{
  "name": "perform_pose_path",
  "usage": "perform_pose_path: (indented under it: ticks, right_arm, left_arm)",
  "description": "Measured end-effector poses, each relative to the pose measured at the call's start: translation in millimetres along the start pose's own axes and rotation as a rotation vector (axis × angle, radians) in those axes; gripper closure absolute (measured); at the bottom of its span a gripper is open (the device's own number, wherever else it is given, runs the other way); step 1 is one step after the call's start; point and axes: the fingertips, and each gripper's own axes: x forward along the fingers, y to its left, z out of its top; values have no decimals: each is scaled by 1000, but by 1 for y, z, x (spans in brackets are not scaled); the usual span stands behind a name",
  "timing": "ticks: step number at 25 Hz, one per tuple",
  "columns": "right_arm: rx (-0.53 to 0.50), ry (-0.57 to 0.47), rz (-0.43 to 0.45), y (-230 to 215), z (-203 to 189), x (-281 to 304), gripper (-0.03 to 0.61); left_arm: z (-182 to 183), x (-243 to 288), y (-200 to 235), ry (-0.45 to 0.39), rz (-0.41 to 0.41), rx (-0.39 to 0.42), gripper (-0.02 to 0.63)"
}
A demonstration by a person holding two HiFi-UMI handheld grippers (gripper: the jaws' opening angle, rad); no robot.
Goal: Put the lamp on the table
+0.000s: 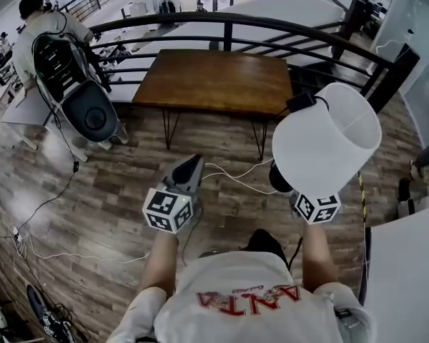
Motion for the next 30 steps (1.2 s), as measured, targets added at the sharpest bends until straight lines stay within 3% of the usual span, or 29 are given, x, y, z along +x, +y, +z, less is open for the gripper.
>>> perform_pose_path:
  ticks: [9, 20, 26, 30]
  right_arm:
    - [-23, 24, -15, -10, -2, 31, 448]
    - [-27, 3, 7, -34, -4, 124, 448]
    - [-30, 4, 40, -98, 16, 176, 448]
    - [-48, 0, 59, -111, 22, 211, 448]
  left_arm:
    - [2, 27, 27, -2, -13, 0, 590]
    - [-2, 87, 88, 1, 12, 9, 590]
    - [14, 162, 96, 1, 47, 3, 591]
    - [14, 188, 115, 1, 68, -6, 590]
